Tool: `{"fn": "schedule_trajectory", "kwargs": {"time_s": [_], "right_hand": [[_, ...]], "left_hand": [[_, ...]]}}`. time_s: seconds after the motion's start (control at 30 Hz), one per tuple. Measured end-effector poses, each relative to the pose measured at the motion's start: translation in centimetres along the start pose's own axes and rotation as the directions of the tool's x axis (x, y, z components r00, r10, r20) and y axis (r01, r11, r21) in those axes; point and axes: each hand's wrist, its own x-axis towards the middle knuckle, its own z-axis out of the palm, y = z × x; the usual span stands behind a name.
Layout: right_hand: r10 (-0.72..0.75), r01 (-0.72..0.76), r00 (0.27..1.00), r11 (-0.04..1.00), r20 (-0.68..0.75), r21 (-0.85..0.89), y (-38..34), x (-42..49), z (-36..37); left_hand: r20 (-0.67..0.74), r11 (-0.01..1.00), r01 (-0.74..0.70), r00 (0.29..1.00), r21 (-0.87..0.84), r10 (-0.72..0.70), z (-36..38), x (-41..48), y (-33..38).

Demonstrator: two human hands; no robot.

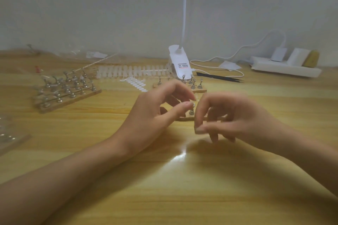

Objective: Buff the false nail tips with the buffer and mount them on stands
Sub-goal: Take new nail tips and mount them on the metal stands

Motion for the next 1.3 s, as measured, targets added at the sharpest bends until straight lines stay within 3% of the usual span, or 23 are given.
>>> {"fn": "schedule_trajectory", "kwargs": {"time_s": [0.13, 0.3, 0.5, 0.6, 0.7, 0.77, 0.93, 1.07, 1.2, 1.23, 1.3], "right_hand": [[-0.045, 0.055, 0.975, 0.998, -0.220, 0.040, -1.0, 0.2, 0.4], [0.045, -0.015, 0.962, 0.994, -0.271, 0.112, -1.3, 0.3, 0.7], [0.033, -0.010, 0.951, 0.997, -0.307, 0.078, -1.6, 0.5, 0.8], [-0.077, 0.046, 0.925, 0.995, -0.372, -0.090, -1.5, 0.8, 0.9], [-0.232, 0.073, 0.894, 0.919, -0.382, -0.387, -1.6, 1.6, 0.8], [-0.283, 0.075, 0.884, 0.872, -0.372, -0.484, -1.7, 2.2, 0.7], [-0.326, 0.069, 0.884, 0.800, -0.335, -0.596, -2.0, 3.3, 0.2], [-0.296, 0.057, 0.895, 0.818, -0.334, -0.573, -1.8, 4.3, 0.5], [-0.288, 0.044, 0.885, 0.833, -0.365, -0.552, -1.2, 4.7, 0.3], [-0.277, 0.040, 0.882, 0.850, -0.381, -0.526, -0.9, 4.7, 0.2], [-0.247, 0.034, 0.879, 0.885, -0.408, -0.464, 0.0, 4.3, -0.1]], "left_hand": [[0.057, 0.978, 0.072, 0.996, -0.195, -0.061, 0.3, 0.0, 0.2], [0.095, 0.901, 0.211, 0.977, -0.379, -0.189, 0.3, 0.0, 0.4], [0.183, 0.789, 0.345, 0.938, -0.509, -0.293, 0.3, 0.0, 0.6], [0.142, 0.768, 0.354, 0.933, -0.534, -0.330, 0.5, 0.0, 0.8], [0.052, 0.774, 0.373, 0.913, -0.511, -0.405, 0.8, 0.0, 1.1], [0.009, 0.770, 0.402, 0.889, -0.494, -0.458, 0.8, 0.1, 1.2], [0.009, 0.673, 0.453, 0.833, -0.584, -0.553, 0.5, 0.6, 1.3], [0.007, 0.594, 0.469, 0.789, -0.654, -0.614, 0.3, 0.9, 0.9], [0.004, 0.624, 0.441, 0.818, -0.645, -0.575, -0.1, 1.1, 0.6], [-0.018, 0.674, 0.437, 0.832, -0.596, -0.555, -0.2, 1.2, 0.5], [-0.117, 0.874, 0.389, 0.892, -0.293, -0.436, -0.5, 1.1, -0.2]]}}
